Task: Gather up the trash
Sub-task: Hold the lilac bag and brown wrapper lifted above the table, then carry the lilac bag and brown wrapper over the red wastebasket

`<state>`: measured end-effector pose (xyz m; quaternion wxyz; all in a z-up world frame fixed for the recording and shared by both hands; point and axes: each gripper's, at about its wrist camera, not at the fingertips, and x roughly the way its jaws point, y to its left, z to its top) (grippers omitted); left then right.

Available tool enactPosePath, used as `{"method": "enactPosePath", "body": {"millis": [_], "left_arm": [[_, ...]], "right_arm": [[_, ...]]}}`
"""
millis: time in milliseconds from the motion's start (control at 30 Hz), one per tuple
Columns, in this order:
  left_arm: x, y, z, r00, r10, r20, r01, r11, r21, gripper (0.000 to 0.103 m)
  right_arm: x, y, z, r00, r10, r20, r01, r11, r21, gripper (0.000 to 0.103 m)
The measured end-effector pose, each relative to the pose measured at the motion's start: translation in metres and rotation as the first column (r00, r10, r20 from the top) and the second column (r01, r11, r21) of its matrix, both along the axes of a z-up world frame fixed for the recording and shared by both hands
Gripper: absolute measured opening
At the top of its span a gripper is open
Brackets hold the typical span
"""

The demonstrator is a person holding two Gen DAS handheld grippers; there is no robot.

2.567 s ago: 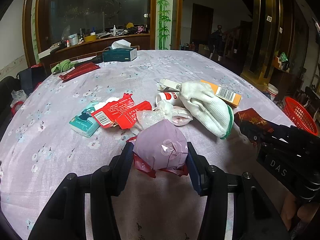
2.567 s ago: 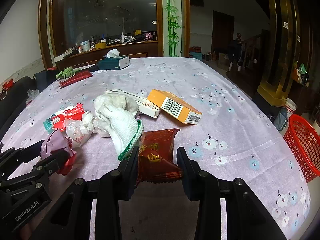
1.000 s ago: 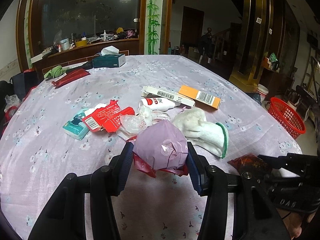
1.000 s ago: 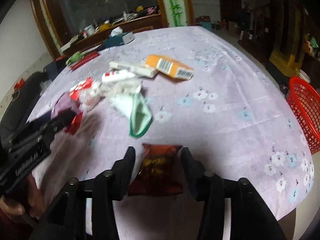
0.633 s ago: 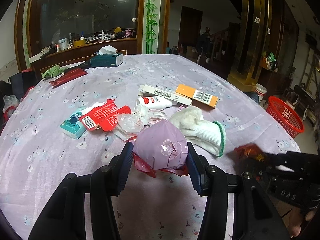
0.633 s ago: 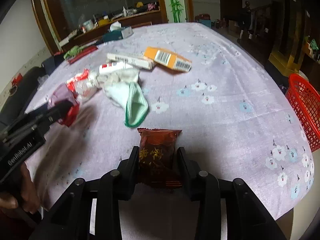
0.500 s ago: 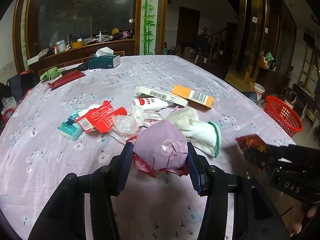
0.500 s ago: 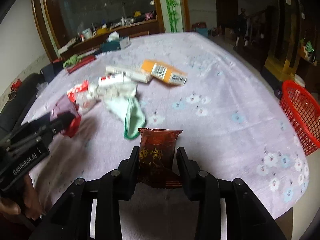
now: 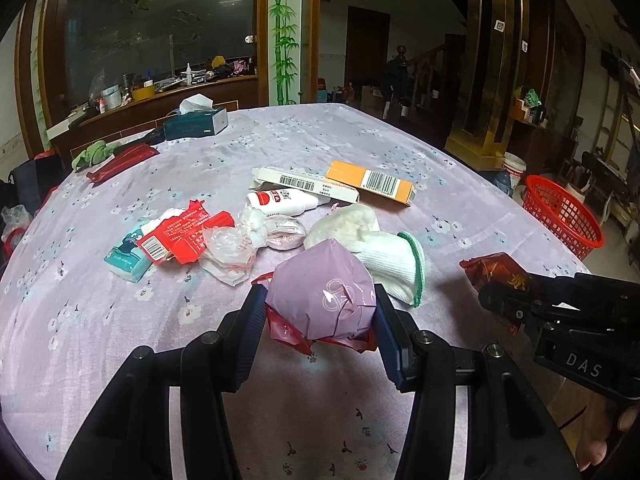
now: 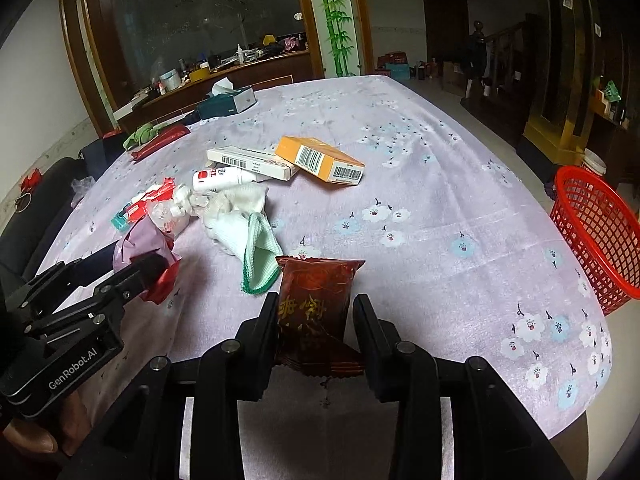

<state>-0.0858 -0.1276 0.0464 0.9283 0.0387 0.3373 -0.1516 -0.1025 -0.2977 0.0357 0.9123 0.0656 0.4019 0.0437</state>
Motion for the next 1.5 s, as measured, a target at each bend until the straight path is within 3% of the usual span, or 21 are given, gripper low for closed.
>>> {"method": "enactPosePath", "body": {"millis": [800, 1500], "left_arm": [[0.001, -0.003, 0.005, 1.0, -0.007, 0.007, 0.007, 1.0, -0.009, 0.05], [0.013, -0.076, 0.03, 0.984, -0.18, -0.005, 0.18, 0.984, -0.008, 0.05]], "right_arm": [[-0.001, -0.005, 0.006, 1.0, -0.005, 0.007, 0.005, 1.0, 0.016, 0.04], [-0.003, -0.062, 0.022, 0.992, -0.117, 0.042, 0.115, 0.992, 0.044, 0.04]]}}
